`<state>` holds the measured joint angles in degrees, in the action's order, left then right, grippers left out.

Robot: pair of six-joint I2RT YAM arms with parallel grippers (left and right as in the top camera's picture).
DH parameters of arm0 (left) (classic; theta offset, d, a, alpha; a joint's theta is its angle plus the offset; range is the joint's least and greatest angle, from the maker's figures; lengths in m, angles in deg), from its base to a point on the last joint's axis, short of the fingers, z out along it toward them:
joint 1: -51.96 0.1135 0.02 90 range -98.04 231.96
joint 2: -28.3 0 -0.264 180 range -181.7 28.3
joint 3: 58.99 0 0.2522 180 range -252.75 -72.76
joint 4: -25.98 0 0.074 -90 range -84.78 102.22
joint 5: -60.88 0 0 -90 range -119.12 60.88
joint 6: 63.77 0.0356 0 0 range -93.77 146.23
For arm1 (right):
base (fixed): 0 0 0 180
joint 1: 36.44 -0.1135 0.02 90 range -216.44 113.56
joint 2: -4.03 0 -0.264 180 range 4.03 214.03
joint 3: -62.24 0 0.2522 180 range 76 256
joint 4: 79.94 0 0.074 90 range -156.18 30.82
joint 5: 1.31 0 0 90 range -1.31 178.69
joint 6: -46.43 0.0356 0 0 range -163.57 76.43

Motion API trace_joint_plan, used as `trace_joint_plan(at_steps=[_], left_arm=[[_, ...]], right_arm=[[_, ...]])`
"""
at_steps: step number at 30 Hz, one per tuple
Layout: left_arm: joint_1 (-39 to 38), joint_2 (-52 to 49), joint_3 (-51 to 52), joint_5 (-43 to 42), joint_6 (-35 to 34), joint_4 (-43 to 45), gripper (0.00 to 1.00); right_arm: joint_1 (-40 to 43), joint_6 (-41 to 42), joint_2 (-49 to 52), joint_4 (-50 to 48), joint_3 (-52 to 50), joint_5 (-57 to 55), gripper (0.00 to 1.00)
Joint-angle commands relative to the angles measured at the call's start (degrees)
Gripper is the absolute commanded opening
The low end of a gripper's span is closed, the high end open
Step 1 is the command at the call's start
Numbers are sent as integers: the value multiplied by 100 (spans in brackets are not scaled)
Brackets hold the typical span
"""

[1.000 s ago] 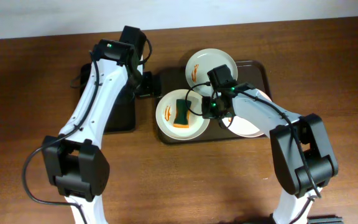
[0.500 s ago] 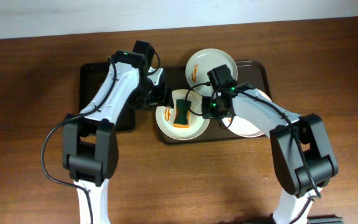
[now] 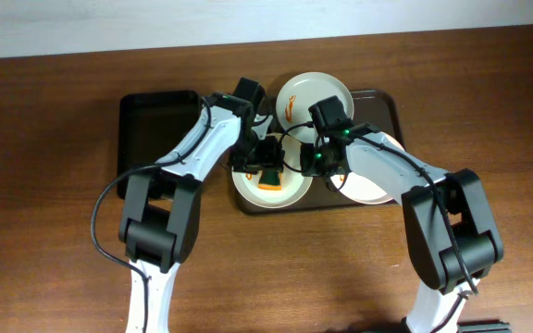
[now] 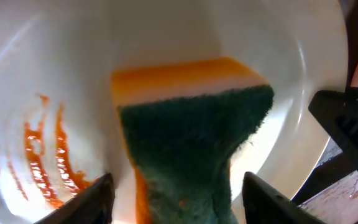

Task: Clean dirty plates on tray and stack at the side
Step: 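Scrub the front-left plate with the sponge while the right gripper holds it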

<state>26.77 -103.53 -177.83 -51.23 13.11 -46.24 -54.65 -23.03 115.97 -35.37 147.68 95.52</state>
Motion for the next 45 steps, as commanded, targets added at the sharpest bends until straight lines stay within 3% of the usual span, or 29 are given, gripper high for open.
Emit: trace_joint_plan(at_steps=[1,3,7,14,15,18,22,24,27,31,33,36,45], left_arm=[[-44,-50,26,-61,-50,59,58],[-59,-50,26,-61,-50,83,58],[-59,-50,26,168,-50,98,43],[-330,-181,26,398,-52,133,45],[-343,-199,26,393,-52,138,37],[-343,-199,-7,387,-55,142,0],[-352,-186,-120,-70,-162,173,0],[-356,-188,-120,-66,-210,358,0],[-358,-203,-114,-63,-820,763,0],[-417,-310,-92,-26,-828,870,0],[-435,-350,-81,354,-831,785,0],[-415,-350,-81,1858,-833,116,0],[-238,-348,-334,4301,-831,-693,0]], right_arm=[[-52,-9,0,2,11,-109,4],[-52,-9,0,4,11,-109,4],[-52,-9,0,0,11,-109,4],[-52,-9,0,4,11,-107,4],[-52,-9,0,4,11,-107,4],[-52,-9,0,0,11,-107,4],[-52,-9,0,-9,11,-109,4],[-52,-9,0,-20,11,-109,4],[-52,-9,0,-20,11,-107,4],[-52,-9,0,-20,11,-109,4],[-52,-9,0,-15,11,-107,4],[-52,-9,0,-4,11,-109,4],[-52,-9,0,-20,11,-107,4]])
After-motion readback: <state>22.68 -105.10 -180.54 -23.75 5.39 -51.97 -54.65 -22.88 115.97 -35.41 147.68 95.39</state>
